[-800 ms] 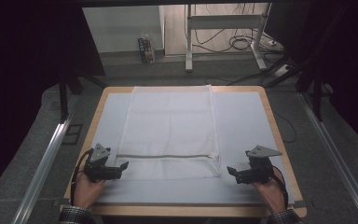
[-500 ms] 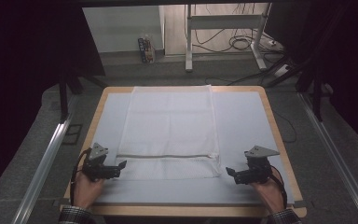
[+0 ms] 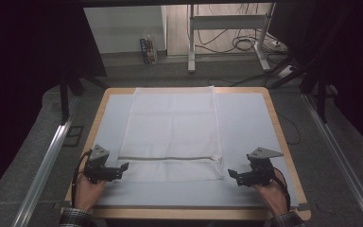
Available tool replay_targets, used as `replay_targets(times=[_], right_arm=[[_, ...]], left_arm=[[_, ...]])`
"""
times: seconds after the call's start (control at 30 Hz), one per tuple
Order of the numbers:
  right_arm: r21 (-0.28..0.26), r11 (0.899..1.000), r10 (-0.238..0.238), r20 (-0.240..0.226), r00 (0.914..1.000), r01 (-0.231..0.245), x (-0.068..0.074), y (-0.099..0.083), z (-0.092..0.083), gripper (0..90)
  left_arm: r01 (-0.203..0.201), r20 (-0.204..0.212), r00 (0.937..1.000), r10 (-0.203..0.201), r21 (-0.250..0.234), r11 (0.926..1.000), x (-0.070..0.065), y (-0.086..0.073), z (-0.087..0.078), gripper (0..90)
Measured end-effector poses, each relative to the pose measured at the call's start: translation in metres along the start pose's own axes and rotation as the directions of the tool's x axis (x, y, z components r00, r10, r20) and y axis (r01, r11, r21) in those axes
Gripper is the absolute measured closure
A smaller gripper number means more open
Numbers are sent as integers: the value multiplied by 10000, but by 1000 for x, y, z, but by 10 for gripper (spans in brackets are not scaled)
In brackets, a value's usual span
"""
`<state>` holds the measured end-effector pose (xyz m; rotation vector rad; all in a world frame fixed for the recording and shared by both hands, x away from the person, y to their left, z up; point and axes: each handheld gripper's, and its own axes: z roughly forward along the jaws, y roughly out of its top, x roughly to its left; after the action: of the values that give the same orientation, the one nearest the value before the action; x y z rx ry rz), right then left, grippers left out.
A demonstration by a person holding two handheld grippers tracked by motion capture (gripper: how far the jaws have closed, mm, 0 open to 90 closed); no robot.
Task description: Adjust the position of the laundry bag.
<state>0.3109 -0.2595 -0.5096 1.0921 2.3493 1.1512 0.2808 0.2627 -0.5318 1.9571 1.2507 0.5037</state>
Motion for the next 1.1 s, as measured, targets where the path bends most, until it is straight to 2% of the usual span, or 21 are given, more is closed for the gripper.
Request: replay_targets(times=[0.1, 0.33, 0.43, 0.53, 0.63, 0.77, 0.83, 0.93, 1.1], right_arm=[[-6, 9999, -158, 132, 9998, 158, 1, 1, 1, 0], [30, 9998, -215, 212, 9995, 214, 3, 4, 8, 0], [121, 9999, -117, 147, 9998, 116, 2, 8, 12, 0], [145, 9999, 22, 22, 10000, -22, 0, 11, 17, 0], [311, 9995, 89, 157, 9998, -94, 0, 13, 22, 0], [338, 9975, 615, 37, 9981, -615, -2, 18, 24, 0], [463, 9968, 649, 45, 9979, -651, -3, 22, 24, 2], [640, 9969, 435, 295, 9986, -453, -4, 29, 27, 50], [790, 9965, 203, 689, 9974, -257, -3, 41, 32, 227]], left_arm=[[68, 140, 9999, -67, -40, 10000, -1, 2, 0, 58], [-6, 103, 9999, 5, 159, 9999, -3, 5, 3, 61], [17, 22, 10000, -17, 268, 9996, -4, 7, 5, 54], [-49, -311, 9995, 66, 536, 9986, -5, 9, 8, 54], [73, -328, 9995, -49, 738, 9972, -4, 12, 11, 63], [148, -375, 9992, -119, 770, 9969, -1, 16, 15, 87], [257, -304, 9993, -236, 683, 9973, 2, 17, 17, 106], [319, -120, 9994, -312, 624, 9975, 5, 20, 20, 145], [45, -331, 9994, -19, 797, 9968, 9, 26, 28, 184]])
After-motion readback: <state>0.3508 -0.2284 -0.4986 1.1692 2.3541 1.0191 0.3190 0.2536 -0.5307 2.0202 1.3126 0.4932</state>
